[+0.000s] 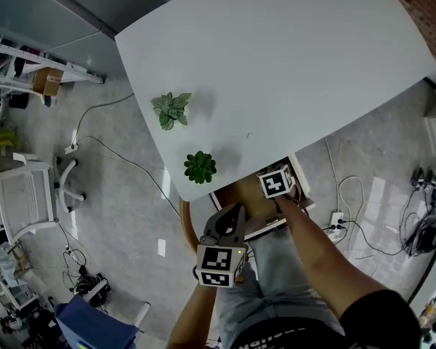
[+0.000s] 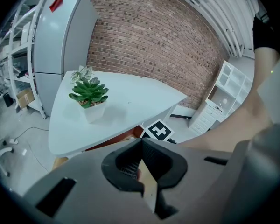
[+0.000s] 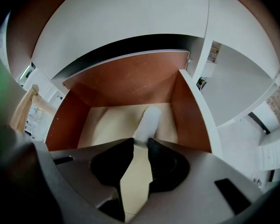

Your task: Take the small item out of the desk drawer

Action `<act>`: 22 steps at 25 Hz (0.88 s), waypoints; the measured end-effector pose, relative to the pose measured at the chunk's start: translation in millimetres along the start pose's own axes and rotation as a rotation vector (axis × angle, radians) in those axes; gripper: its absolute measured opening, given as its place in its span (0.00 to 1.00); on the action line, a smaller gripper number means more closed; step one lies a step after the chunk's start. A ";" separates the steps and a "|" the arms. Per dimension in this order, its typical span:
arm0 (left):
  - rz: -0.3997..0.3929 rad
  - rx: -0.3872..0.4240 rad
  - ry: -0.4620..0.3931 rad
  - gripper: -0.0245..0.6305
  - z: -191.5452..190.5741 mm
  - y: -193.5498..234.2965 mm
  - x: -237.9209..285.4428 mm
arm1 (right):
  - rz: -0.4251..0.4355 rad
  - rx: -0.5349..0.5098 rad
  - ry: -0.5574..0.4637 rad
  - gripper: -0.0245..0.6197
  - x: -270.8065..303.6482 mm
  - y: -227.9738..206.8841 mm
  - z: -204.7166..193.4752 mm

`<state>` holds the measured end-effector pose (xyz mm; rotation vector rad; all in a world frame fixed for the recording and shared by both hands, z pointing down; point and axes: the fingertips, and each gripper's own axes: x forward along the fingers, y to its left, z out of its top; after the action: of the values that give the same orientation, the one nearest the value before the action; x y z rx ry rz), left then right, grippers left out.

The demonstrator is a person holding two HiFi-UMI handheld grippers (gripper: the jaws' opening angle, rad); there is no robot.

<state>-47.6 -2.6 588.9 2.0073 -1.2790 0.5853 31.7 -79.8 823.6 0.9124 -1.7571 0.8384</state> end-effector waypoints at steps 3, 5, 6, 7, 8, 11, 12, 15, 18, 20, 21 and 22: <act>0.004 -0.003 -0.001 0.03 1.3 0.0 -1.8 | 0.013 0.001 0.001 0.17 -4.2 1.5 0.5; 0.007 -0.005 -0.003 0.03 1.5 0.3 -2.9 | 0.018 0.000 -0.002 0.17 -7.1 3.0 1.3; 0.008 -0.005 -0.004 0.03 1.6 0.6 -3.2 | 0.022 0.001 -0.004 0.17 -8.7 3.7 1.9; 0.009 -0.005 -0.005 0.03 1.6 0.9 -3.3 | 0.025 0.003 -0.006 0.17 -10.3 4.4 2.7; 0.010 -0.006 -0.006 0.03 1.7 1.2 -3.4 | 0.030 0.007 -0.007 0.17 -12.0 5.2 3.7; 0.014 -0.007 -0.009 0.03 1.9 2.3 -3.7 | 0.048 0.021 -0.017 0.17 -15.0 7.9 5.8; 0.015 -0.008 -0.010 0.03 2.0 2.6 -4.1 | 0.051 0.024 -0.019 0.17 -15.3 8.2 5.5; 0.016 -0.011 -0.016 0.03 1.6 2.1 -5.5 | 0.053 0.031 -0.011 0.17 -20.0 9.2 3.8; 0.016 -0.013 -0.016 0.03 -0.7 1.3 -6.9 | 0.062 0.039 -0.005 0.17 -24.1 11.4 3.4; 0.017 -0.015 -0.015 0.03 -2.0 1.2 -7.6 | 0.066 0.049 0.008 0.17 -28.7 12.5 2.4; 0.018 -0.016 -0.014 0.03 -3.0 1.2 -7.5 | 0.067 0.053 0.014 0.17 -31.1 12.8 1.7; 0.018 -0.017 -0.012 0.03 -4.3 1.2 -7.2 | 0.070 0.057 0.019 0.17 -33.3 13.0 0.8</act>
<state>-51.7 4.6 587.3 1.9896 -1.3063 0.5696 29.1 -67.1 790.3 0.8820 -1.7648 0.9436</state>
